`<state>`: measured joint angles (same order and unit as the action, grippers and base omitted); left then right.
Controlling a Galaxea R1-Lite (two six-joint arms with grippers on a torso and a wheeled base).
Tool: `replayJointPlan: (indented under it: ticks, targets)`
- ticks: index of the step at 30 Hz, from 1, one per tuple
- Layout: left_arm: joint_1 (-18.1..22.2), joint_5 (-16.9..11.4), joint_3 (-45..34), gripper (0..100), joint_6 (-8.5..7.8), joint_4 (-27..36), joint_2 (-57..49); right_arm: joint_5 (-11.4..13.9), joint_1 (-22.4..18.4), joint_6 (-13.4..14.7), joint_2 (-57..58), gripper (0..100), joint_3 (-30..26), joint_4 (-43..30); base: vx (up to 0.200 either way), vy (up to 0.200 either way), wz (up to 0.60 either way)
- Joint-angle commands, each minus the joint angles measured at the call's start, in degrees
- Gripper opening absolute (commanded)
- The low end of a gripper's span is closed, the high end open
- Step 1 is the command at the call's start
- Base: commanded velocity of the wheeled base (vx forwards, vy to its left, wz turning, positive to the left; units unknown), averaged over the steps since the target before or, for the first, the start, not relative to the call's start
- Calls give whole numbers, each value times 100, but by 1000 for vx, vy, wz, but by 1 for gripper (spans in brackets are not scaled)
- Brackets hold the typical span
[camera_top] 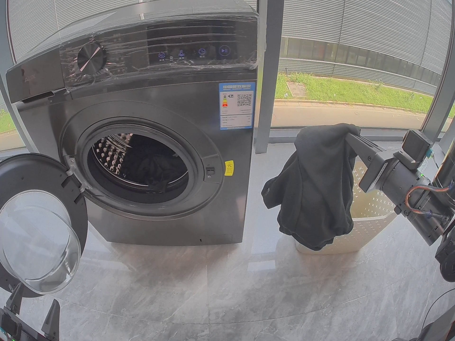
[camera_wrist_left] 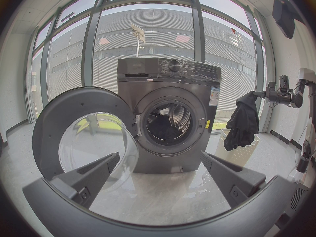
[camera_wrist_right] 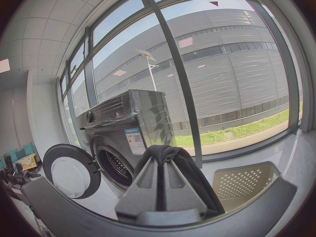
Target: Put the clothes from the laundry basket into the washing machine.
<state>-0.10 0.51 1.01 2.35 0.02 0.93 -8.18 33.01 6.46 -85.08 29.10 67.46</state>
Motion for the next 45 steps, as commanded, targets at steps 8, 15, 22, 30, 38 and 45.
replayJointPlan:
  ticks: [8, 15, 22, 30, 38, 45]
  targets:
    - [1, 10, -92, 100, 11, -2, -93, 1, 74, 13, -26, 0, -53, 4, -75, 0, 0]
    - [1, 2, -92, 100, 11, -2, -93, 9, 74, 13, -35, 0, -62, 4, -200, 0, 0]
    - [1, 2, -92, 100, 11, -2, -93, 9, 91, 13, -70, 0, -106, 4, -57, 0, 0]
    - [1, 2, -92, 100, 11, -2, -93, 18, 91, 22, -70, 0, -124, 4, 0, 175, 0]
    - [1, 10, -92, 100, 11, -2, -93, 18, 144, 101, -105, 0, -141, 4, 0, 200, 0]
    - [1, 10, -84, 100, 11, -2, -93, 18, 329, 189, -237, 0, -133, 21, 0, 200, 0]
